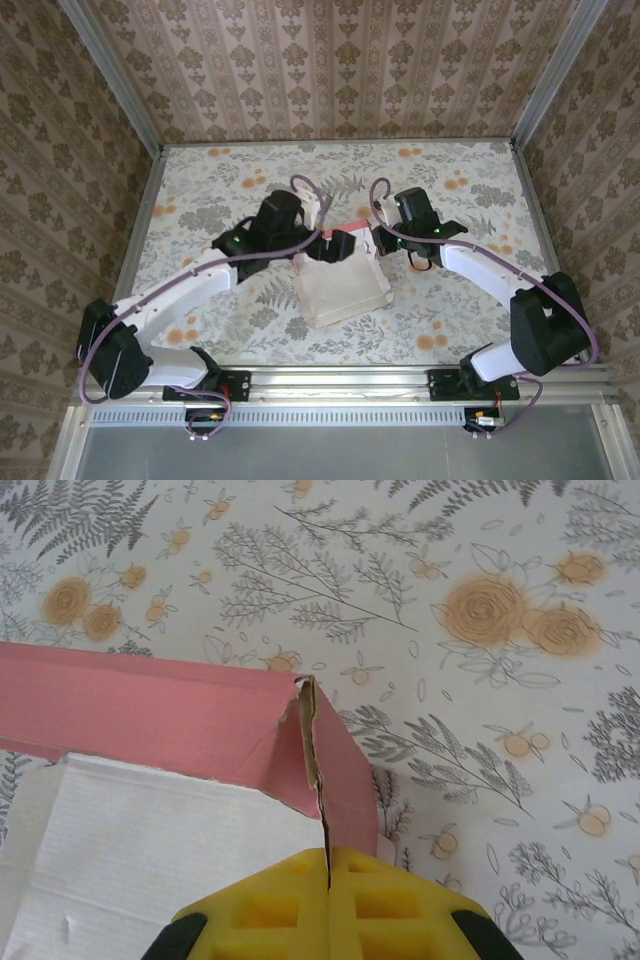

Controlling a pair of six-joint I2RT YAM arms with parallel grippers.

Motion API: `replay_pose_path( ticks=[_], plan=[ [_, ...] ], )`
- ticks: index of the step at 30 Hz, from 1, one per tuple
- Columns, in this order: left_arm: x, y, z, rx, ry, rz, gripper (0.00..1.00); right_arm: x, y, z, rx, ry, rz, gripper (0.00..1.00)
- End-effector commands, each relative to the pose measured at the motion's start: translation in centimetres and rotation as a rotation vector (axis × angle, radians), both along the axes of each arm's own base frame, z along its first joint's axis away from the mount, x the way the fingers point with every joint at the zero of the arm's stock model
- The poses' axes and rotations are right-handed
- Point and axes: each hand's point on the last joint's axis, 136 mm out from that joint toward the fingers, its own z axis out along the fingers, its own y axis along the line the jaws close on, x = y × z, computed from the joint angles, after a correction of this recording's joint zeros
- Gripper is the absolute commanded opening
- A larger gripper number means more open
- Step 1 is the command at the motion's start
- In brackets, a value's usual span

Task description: Fold the paper box

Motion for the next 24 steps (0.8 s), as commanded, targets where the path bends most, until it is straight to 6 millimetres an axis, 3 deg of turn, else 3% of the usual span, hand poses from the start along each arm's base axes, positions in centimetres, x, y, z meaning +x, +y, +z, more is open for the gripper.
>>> replay_pose_path(
  ticks=[1, 4, 9, 17, 24],
  plan=[
    [0.4, 2.0, -1.2, 0.083, 0.043, -0.045, 0.99, 0.5, 1.8, 0.9, 0.018, -0.03, 0.076, 0.08],
    [2.3, 2.2, -2.1, 0.087, 0.055, -0.058, 0.97, 0.5, 2.8, 1.2, 0.025, -0.034, 0.116, 0.08],
    [5.2, 0.4, -3.6, -0.026, 0.091, -0.097, 0.94, 0.3, 4.1, 1.5, 0.04, -0.027, 0.164, 0.09],
    [7.4, -1.5, -5.2, -0.088, 0.064, -0.145, 0.88, 0.3, 5.1, 0.9, 0.053, -0.001, 0.183, 0.09],
    [7.6, -1.7, -6.5, -0.104, 0.089, -0.133, 0.75, 0.2, 6.1, 0.6, 0.053, 0.006, 0.171, 0.09]
  ],
)
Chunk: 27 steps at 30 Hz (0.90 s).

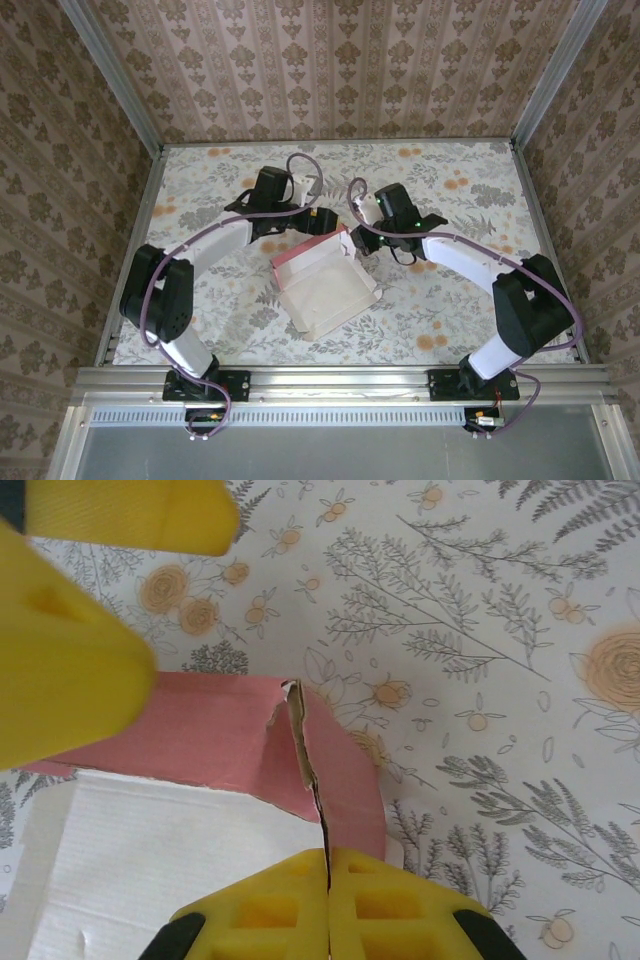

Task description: Fold the paper box

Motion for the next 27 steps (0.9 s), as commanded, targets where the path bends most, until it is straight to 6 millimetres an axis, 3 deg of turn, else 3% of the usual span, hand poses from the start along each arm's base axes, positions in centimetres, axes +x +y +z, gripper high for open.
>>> replay_pose_path(
  ticks=[1, 6, 27],
  plan=[
    [0.4, -0.2, 0.3, -0.038, -0.021, -0.009, 0.73, 0.4, 1.2, 0.4, 0.012, -0.006, 0.004, 0.09],
    [0.3, 0.3, -1.2, -0.006, -0.011, 0.004, 0.7, 0.0, 1.6, -0.2, -0.018, -0.013, -0.001, 0.09],
    [-0.4, 1.0, -2.8, -0.096, -0.078, -0.007, 0.72, -2.5, 4.0, -0.8, -0.024, -0.006, 0.044, 0.09]
  ],
)
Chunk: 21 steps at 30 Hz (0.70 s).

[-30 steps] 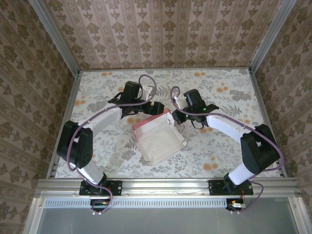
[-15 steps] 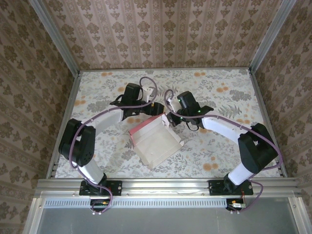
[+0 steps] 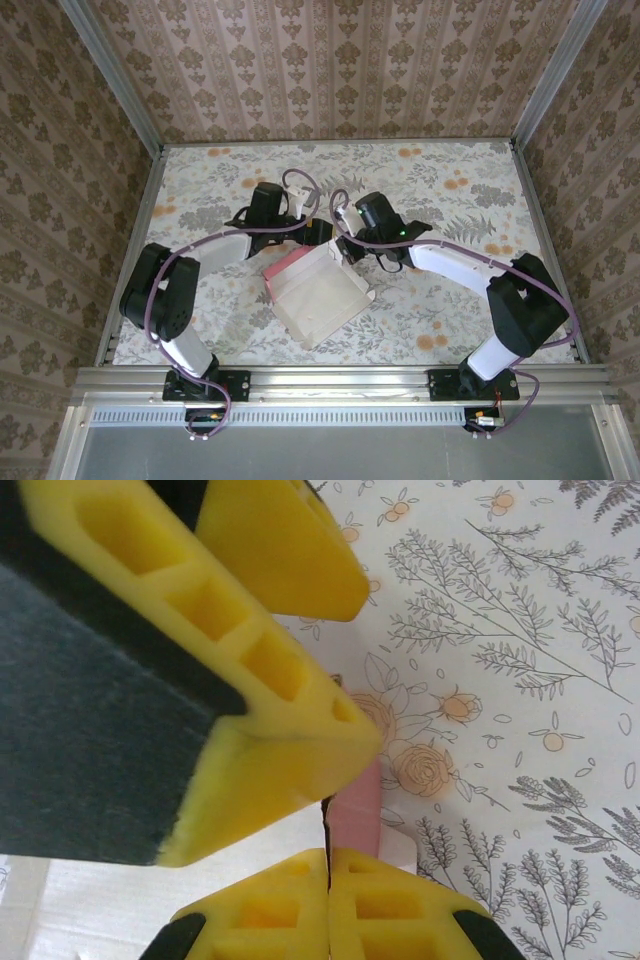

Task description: Fold the paper box

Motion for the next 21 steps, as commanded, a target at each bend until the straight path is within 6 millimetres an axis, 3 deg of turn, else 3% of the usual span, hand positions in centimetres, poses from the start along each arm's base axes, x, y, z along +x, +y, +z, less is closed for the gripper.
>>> replay_pose_path(
  ticks=[1, 11, 14, 21],
  plan=[
    [0.2, 0.3, 0.4, -0.036, -0.024, 0.01, 0.72, -1.0, 0.7, -0.7, 0.002, 0.026, 0.01, 0.09],
    [-0.1, 1.2, 2.2, -0.133, -0.023, 0.025, 0.72, -1.6, 0.5, -3.4, -0.092, 0.038, -0.003, 0.08],
    [0.3, 2.3, 2.8, -0.144, -0.027, 0.035, 0.73, -1.8, 0.6, -4.0, -0.112, 0.039, -0.001, 0.09],
    [-0.7, 2.8, 1.9, -0.1, -0.012, 0.016, 0.73, -1.8, 0.9, -3.9, -0.117, 0.029, 0.002, 0.08]
  ],
)
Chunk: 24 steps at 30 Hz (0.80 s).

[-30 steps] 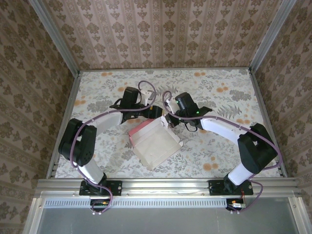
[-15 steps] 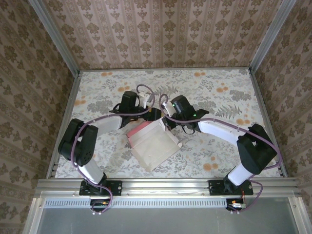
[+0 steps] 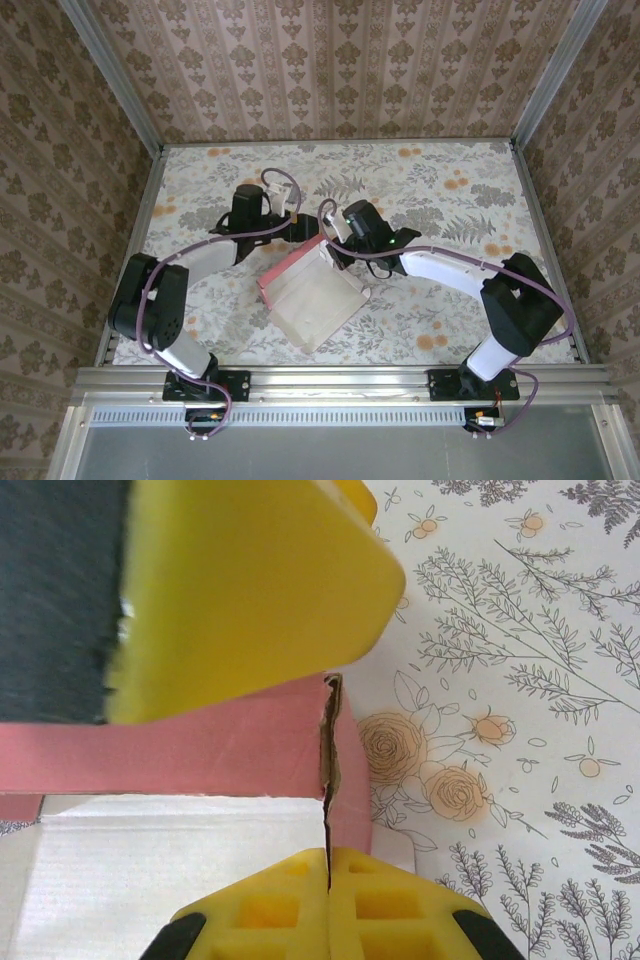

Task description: Fold the paper box

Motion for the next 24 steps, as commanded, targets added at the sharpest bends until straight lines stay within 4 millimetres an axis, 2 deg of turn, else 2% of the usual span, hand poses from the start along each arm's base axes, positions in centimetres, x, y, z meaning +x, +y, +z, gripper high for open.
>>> replay_pose_path(
  ticks=[1, 18, 22, 24],
  plan=[
    [-1.3, 0.0, -0.5, 0.008, 0.011, -0.043, 0.73, -1.3, -1.0, -3.5, -0.096, 0.078, -0.003, 0.08],
    [-0.6, -0.6, -3.0, 0.039, 0.055, -0.046, 0.73, -1.5, -0.8, -2.6, -0.068, 0.071, -0.007, 0.1],
    [-0.9, -0.7, -3.2, 0.044, 0.057, -0.054, 0.73, -1.4, -0.2, -1.3, -0.012, 0.062, -0.009, 0.13],
    [-1.1, -0.8, -3.3, 0.044, 0.054, -0.063, 0.73, -1.4, 0.2, 0.1, 0.031, 0.055, -0.011, 0.14]
  ],
)
